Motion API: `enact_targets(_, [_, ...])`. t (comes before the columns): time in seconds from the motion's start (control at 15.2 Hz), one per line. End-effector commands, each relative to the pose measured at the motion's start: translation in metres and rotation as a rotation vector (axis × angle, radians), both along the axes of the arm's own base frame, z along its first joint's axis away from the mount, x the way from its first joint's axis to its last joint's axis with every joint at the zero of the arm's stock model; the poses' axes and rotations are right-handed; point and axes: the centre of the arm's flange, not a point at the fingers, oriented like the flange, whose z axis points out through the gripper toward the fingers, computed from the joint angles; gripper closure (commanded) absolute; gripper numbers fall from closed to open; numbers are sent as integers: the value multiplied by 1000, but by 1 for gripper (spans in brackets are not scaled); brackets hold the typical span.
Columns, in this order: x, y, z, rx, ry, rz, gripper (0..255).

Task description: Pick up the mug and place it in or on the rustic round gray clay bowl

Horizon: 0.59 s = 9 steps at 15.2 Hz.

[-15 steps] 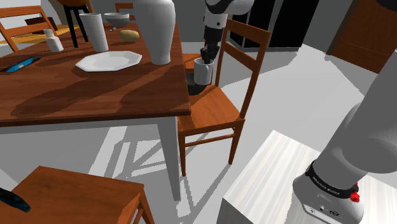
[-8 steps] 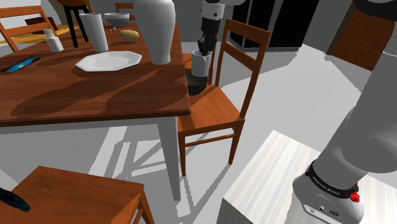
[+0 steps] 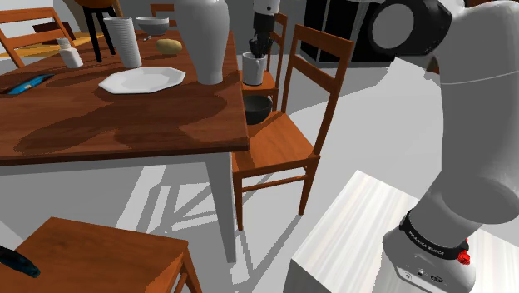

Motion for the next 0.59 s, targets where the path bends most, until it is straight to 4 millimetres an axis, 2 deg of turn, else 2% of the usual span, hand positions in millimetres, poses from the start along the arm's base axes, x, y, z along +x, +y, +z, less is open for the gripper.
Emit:
enact_targets(0.0, [19,-7,2,0,0,2,255])
enact_targets(0.53, [19,-7,-40,0,0,2,255])
